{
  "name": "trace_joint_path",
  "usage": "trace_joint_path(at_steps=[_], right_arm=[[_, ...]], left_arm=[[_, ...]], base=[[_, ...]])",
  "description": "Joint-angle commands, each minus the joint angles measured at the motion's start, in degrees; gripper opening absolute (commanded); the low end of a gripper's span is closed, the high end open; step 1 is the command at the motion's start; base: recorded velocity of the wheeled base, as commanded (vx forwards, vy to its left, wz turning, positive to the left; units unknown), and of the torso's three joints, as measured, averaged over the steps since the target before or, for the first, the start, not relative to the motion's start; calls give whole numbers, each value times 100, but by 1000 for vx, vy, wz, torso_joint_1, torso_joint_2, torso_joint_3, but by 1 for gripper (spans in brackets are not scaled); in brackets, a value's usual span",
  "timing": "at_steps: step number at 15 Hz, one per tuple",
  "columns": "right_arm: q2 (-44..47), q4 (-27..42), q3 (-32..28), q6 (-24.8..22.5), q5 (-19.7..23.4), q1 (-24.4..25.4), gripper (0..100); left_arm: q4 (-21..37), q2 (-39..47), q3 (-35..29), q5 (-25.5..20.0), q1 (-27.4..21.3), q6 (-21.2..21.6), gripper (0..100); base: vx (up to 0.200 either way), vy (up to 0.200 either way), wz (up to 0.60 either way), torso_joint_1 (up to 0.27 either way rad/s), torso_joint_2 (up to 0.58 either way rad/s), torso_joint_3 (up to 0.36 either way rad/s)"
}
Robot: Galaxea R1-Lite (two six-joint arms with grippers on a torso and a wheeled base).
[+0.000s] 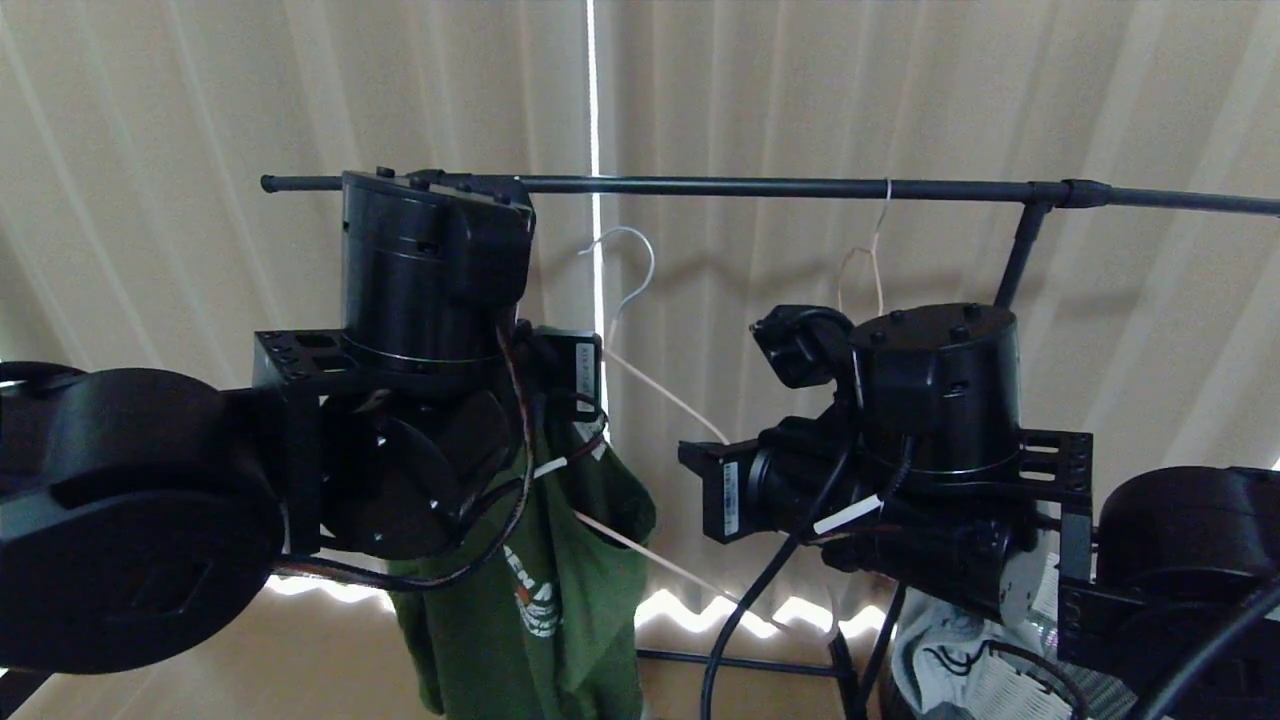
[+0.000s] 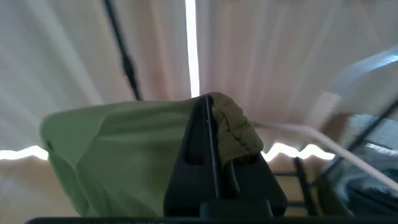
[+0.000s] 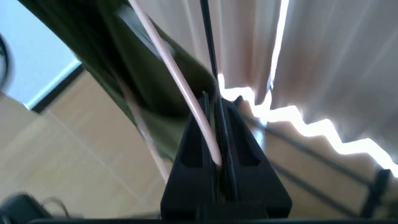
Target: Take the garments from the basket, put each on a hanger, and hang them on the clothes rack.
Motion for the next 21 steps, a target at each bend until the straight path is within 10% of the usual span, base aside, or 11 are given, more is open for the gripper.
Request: trace_joint_path(at_steps=[1,9,15,16,21], right_arm=[[41,-146,155,-32,1,25,0],[68,-541,340,-348,1,8,0],[-205,-1077,577,-770,-8,-80,0],[-240,-1077,595,-779,-8,-80,0],[-433,-1086,718,-814,-26,-265,0]], left_arm=[[16,-74,18,-269,-9,-46,0],[16,-883,879,-2115,176,306,0],[25,-1331,1363,-2370,334,692,0],[25,-1366,1363,-2370,334,701,100],[-1,-1595,1468,-2370,334,921,100]], base=[[0,0,0,0,0,0],[0,0,0,0,0,0],[0,0,0,0,0,0],[0,0,0,0,0,0],[0,0,0,0,0,0]])
